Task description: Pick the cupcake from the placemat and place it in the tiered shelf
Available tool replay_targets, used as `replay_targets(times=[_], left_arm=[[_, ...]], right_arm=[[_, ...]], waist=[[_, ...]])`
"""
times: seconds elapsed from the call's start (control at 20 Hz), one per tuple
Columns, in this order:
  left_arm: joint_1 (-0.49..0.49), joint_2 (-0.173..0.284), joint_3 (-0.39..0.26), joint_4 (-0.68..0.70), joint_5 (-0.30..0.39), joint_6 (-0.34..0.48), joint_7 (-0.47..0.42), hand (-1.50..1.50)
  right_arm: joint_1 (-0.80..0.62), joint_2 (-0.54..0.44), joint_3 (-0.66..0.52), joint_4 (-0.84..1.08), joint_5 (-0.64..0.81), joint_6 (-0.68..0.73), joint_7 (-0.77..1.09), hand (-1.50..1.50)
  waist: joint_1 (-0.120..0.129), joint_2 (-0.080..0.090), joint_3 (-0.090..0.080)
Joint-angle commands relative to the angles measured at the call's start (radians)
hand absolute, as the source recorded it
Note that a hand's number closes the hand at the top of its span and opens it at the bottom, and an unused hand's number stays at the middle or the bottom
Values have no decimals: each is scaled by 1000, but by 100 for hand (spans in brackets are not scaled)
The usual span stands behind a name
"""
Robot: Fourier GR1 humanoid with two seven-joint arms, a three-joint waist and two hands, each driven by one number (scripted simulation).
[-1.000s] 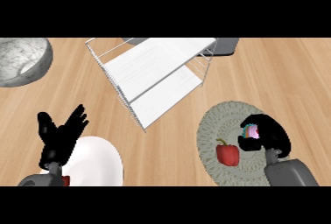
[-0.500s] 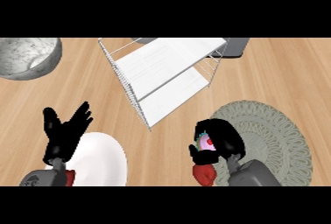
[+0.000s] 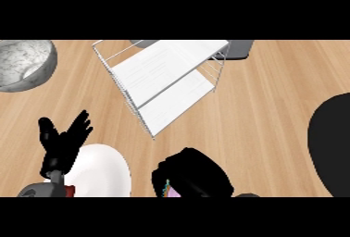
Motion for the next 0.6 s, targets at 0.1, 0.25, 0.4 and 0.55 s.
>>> replay_targets(times=[0.1, 0.25, 0.4, 0.55], left_arm=[[19, 9, 13, -24, 11, -2, 30, 0], [-23, 15, 11, -10, 0, 1, 56, 0], [14, -10, 9, 32, 1, -18, -22, 0], [35, 8, 14, -14, -3, -17, 5, 0]], right_arm=[[-45, 47, -87, -366, -56, 104, 179, 150], [-85, 64, -187, -488, -121, 180, 292, 150], [-211, 81, -303, -537, -231, 234, 455, 150], [-387, 82, -375, -497, -341, 197, 606, 150]], waist=[[-18, 0, -3], [-18, 3, -3], [-9, 5, -4], [0, 3, -4]])
